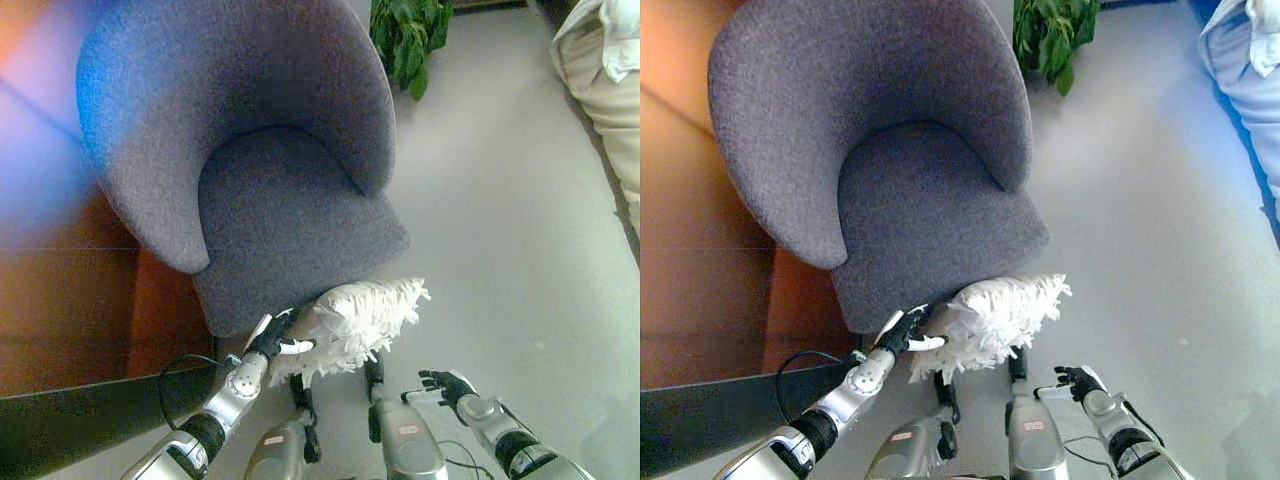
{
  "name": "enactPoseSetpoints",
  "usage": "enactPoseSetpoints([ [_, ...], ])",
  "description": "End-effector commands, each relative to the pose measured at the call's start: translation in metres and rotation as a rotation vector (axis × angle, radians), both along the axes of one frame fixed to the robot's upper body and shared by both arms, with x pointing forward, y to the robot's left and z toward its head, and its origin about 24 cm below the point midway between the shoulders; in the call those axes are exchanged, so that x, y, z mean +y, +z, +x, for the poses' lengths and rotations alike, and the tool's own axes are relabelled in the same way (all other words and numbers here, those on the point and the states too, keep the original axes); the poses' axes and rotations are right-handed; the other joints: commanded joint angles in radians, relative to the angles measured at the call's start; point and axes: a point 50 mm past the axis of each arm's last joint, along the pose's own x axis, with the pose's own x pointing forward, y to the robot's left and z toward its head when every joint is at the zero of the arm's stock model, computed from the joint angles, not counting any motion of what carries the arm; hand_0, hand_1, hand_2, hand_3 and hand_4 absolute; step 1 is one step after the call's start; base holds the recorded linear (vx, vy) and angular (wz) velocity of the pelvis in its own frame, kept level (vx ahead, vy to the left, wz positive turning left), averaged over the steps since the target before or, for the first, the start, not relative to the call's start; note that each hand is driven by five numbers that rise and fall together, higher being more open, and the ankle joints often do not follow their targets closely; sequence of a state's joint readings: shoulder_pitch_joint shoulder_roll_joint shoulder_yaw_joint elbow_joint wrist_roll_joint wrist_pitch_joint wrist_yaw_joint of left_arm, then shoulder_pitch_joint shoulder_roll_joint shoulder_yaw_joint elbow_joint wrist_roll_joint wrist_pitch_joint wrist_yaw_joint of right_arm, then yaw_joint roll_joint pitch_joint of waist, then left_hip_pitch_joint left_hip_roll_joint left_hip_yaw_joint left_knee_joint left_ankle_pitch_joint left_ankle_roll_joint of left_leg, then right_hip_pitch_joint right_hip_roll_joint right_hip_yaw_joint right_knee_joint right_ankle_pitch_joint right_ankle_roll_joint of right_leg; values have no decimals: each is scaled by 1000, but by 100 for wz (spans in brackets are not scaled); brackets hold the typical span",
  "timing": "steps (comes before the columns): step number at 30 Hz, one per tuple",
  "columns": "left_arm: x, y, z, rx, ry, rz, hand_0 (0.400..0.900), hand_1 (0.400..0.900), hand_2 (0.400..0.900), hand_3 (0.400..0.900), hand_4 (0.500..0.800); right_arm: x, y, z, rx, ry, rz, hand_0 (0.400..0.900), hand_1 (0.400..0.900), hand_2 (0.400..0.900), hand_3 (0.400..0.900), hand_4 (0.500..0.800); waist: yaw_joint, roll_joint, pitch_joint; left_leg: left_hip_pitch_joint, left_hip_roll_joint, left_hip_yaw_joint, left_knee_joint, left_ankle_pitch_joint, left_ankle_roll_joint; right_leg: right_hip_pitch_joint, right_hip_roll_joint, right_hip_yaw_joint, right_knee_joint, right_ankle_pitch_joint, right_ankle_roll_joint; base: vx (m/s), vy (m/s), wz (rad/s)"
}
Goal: Pick up the pillow and put it on the sofa.
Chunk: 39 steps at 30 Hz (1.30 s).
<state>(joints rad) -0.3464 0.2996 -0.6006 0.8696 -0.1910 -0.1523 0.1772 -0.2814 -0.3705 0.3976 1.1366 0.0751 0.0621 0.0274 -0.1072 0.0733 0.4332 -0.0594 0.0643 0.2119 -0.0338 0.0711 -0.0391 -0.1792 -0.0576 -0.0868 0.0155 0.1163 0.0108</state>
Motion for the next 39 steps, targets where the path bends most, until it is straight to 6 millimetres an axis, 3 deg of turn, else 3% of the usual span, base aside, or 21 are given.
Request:
enactPoseSetpoints([
  [1,-6,20,22,-105,8,-18,900,900,900,900,800,6,-3,-1,23,46,-38,900,900,900,900,800,-17,-67,-3,-71,-4,-10,178,-136,-3,-48,-83,50,90,-83,108,-45,-32,-4],
  [10,-10,32,35,-191,36,34,900,900,900,900,800,16,7,20,-41,59,-33,900,900,900,900,800,-22,-74,36,-110,10,-5,181,-121,-15,-95,-77,47,105,-78,104,-43,-35,-4],
  [22,-22,69,64,-356,59,64,900,900,900,900,800,32,22,45,-115,79,-8,900,900,900,900,800,-30,-87,87,-185,27,6,201,-101,-29,-176,-71,51,132,-64,100,-38,-34,-2],
  [38,-22,143,113,-516,96,66,900,900,900,900,800,65,53,82,-253,163,3,900,900,900,900,800,-70,-114,87,-386,54,23,217,-55,-46,-392,-38,73,179,-41,100,-33,-32,-4],
  [39,-22,148,116,-518,101,59,800,800,800,800,740,67,55,84,-268,170,6,900,900,900,900,800,-74,-117,87,-402,56,23,221,-53,-48,-407,-36,74,182,-39,100,-37,-56,-1],
])
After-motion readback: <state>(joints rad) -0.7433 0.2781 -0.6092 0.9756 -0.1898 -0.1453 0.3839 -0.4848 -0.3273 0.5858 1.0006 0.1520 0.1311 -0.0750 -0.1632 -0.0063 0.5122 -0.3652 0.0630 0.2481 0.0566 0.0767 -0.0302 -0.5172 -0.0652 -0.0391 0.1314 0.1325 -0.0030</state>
